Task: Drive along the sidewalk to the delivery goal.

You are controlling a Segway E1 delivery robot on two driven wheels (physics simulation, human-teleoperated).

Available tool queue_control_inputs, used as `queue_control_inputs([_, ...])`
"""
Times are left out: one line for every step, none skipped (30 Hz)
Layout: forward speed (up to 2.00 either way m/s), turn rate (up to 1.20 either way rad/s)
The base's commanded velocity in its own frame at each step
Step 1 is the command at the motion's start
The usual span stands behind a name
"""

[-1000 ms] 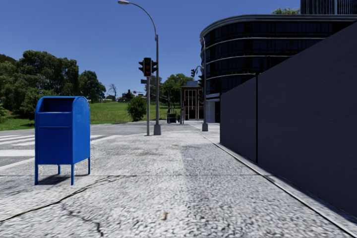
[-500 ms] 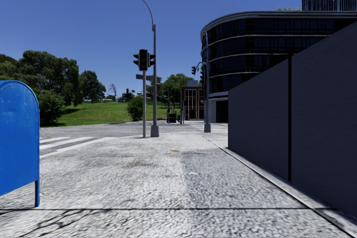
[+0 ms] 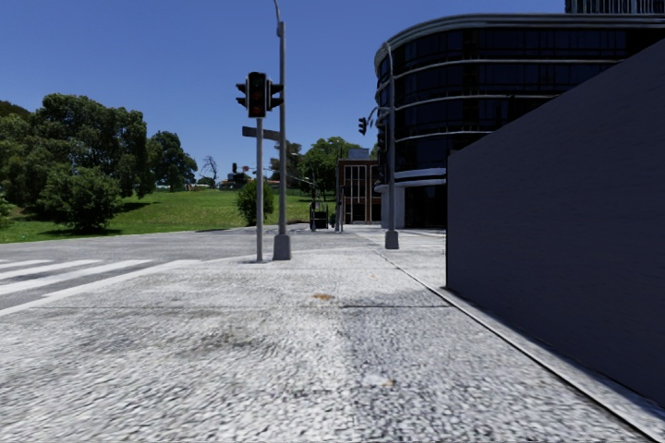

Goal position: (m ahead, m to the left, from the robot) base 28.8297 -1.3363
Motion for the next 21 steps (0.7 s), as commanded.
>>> queue_control_inputs([2.0,0.0])
queue_control_inputs([2.0,0.0])
queue_control_inputs([2.0,0.0])
queue_control_inputs([2.0,0.0])
queue_control_inputs([2.0,0.0])
queue_control_inputs([2.0,0.0])
queue_control_inputs([2.0,0.0])
queue_control_inputs([2.0,0.0])
queue_control_inputs([2.0,0.0])
queue_control_inputs([2.0,0.0])
queue_control_inputs([2.0,0.0])
queue_control_inputs([2.0,0.0])
queue_control_inputs([2.0,0.0])
queue_control_inputs([2.0,0.0])
queue_control_inputs([2.0,0.0])
queue_control_inputs([2.0,0.0])
queue_control_inputs([2.0,0.0])
queue_control_inputs([2.0,0.0])
queue_control_inputs([2.0,0.0])
queue_control_inputs([2.0,0.0])
queue_control_inputs([2.0,0.0])
